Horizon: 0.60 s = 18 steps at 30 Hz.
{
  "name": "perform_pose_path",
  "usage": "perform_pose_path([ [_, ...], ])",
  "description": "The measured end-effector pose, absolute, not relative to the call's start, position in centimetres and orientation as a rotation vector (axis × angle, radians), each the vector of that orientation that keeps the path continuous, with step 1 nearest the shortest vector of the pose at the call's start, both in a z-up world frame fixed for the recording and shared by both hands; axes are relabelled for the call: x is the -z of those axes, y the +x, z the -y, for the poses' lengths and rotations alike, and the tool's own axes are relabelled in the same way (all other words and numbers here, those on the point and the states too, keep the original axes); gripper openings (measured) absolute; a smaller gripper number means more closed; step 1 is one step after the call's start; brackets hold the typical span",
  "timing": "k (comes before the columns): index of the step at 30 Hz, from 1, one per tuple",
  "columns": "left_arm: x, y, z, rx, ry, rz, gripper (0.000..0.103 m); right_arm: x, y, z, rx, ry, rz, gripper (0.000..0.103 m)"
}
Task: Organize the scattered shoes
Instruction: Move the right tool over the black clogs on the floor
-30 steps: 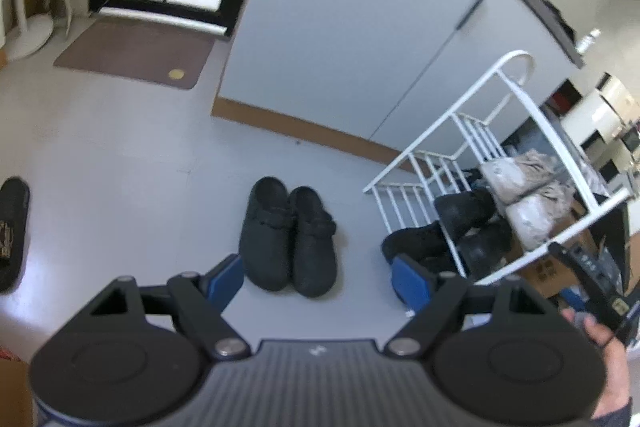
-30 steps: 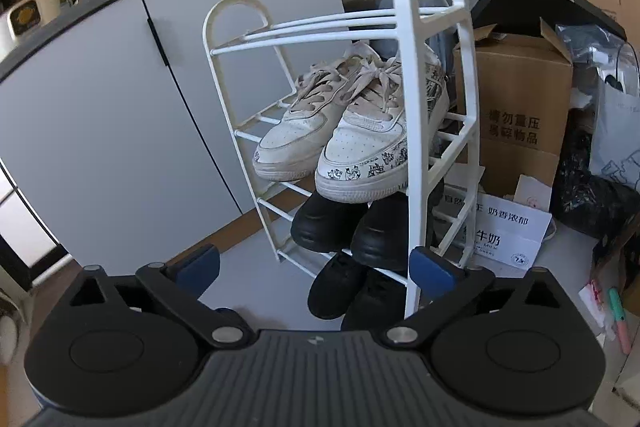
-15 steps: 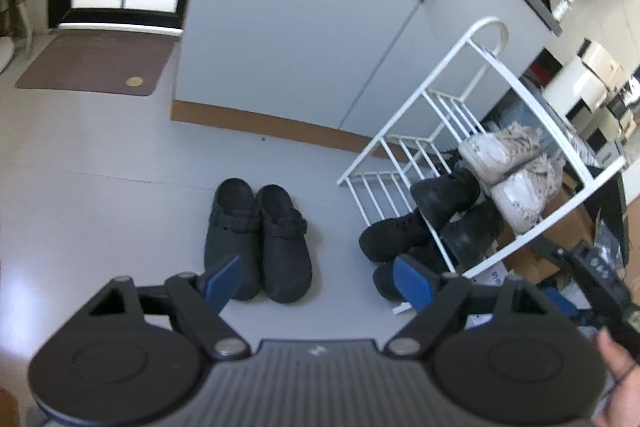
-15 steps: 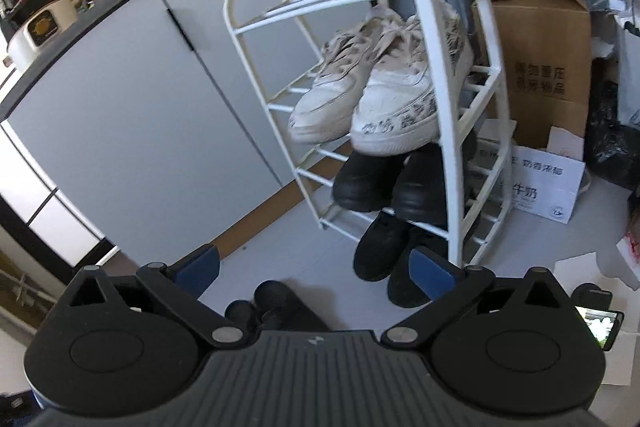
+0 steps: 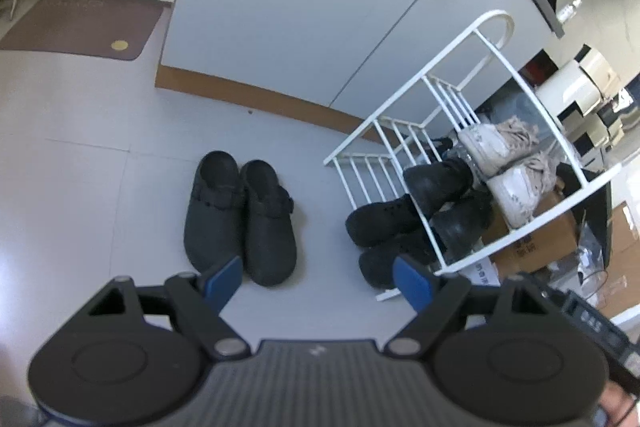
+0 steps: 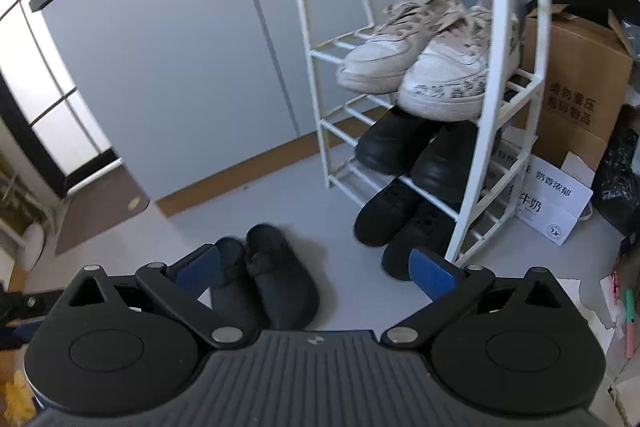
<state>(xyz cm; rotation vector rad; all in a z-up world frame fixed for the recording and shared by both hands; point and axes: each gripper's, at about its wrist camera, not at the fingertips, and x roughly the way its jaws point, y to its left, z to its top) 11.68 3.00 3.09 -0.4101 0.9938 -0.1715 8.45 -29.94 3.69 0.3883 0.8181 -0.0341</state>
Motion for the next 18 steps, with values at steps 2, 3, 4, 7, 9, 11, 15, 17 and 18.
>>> perform_pose_path([
  [2, -3.0, 11.3, -3.8, 0.176, -0.429, -1.001, 0.086, -4.8, 7.7, 29.3, 0.032, 0.353, -0.807, 0.103],
  [3, -2.9, 11.2, -4.1, 0.177, -0.435, -1.005, 0.086, -5.4, 7.3, 29.1, 0.032, 0.339, -0.800, 0.103],
  [4, -2.8, 11.1, -4.3, 0.175, -0.436, -1.014, 0.086, -5.7, 7.0, 29.1, 0.036, 0.332, -0.796, 0.103],
  [7, -2.3, 10.9, -4.9, 0.163, -0.430, -1.032, 0.086, -7.2, 5.9, 29.5, 0.060, 0.309, -0.790, 0.103],
  [9, -1.8, 10.9, -5.5, 0.150, -0.442, -1.048, 0.086, -7.9, 5.7, 30.1, 0.075, 0.310, -0.787, 0.103],
  [11, -1.5, 10.9, -6.1, 0.146, -0.456, -1.063, 0.086, -8.5, 5.7, 30.9, 0.100, 0.320, -0.782, 0.103],
  [15, -1.9, 11.1, -6.6, 0.131, -0.464, -1.052, 0.086, -9.3, 5.9, 32.0, 0.122, 0.343, -0.772, 0.103],
  [17, -2.2, 11.3, -6.6, 0.130, -0.461, -1.046, 0.086, -9.0, 6.3, 31.9, 0.108, 0.337, -0.786, 0.103],
  [18, -2.2, 11.5, -6.4, 0.133, -0.447, -1.045, 0.086, -8.9, 6.6, 31.6, 0.091, 0.327, -0.799, 0.103],
])
